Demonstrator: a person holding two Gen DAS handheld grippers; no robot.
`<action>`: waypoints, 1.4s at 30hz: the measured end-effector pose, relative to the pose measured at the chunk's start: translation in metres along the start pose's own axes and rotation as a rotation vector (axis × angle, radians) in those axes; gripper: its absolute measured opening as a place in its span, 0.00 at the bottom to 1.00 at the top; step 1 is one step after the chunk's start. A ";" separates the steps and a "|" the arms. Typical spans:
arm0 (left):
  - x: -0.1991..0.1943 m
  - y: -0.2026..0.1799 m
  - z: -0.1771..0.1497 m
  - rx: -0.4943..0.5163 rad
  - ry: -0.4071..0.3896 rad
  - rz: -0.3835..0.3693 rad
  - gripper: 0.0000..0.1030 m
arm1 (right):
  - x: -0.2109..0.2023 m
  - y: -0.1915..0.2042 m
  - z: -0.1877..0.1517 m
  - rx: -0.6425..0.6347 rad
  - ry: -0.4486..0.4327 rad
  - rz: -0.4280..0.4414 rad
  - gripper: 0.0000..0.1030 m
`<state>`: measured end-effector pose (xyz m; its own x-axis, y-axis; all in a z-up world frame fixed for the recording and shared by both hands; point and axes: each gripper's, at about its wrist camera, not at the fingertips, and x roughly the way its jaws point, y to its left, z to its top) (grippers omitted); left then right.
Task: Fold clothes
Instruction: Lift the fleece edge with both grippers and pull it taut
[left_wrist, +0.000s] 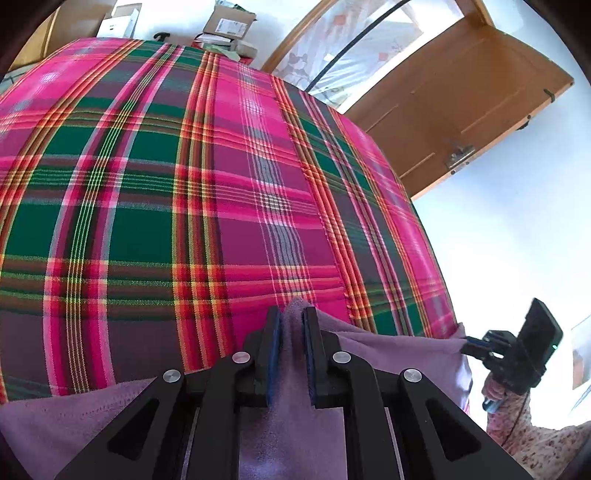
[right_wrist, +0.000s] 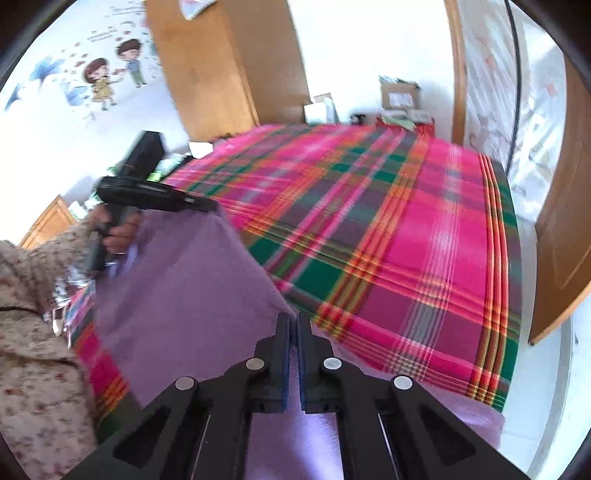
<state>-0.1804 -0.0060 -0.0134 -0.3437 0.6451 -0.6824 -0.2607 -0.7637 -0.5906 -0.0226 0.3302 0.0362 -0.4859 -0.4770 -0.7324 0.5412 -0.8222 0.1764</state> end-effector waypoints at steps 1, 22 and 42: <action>0.000 0.000 0.000 -0.001 -0.002 -0.002 0.12 | -0.007 0.006 0.000 -0.014 -0.006 0.008 0.03; 0.001 0.003 -0.005 -0.031 -0.013 -0.001 0.12 | 0.019 -0.037 0.028 0.033 0.058 0.058 0.05; 0.000 0.007 -0.004 -0.043 -0.012 -0.011 0.12 | 0.103 -0.012 0.030 -0.104 0.271 0.131 0.07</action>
<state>-0.1790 -0.0109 -0.0191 -0.3523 0.6529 -0.6706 -0.2252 -0.7546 -0.6163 -0.0995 0.2820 -0.0218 -0.2145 -0.4649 -0.8590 0.6611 -0.7165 0.2226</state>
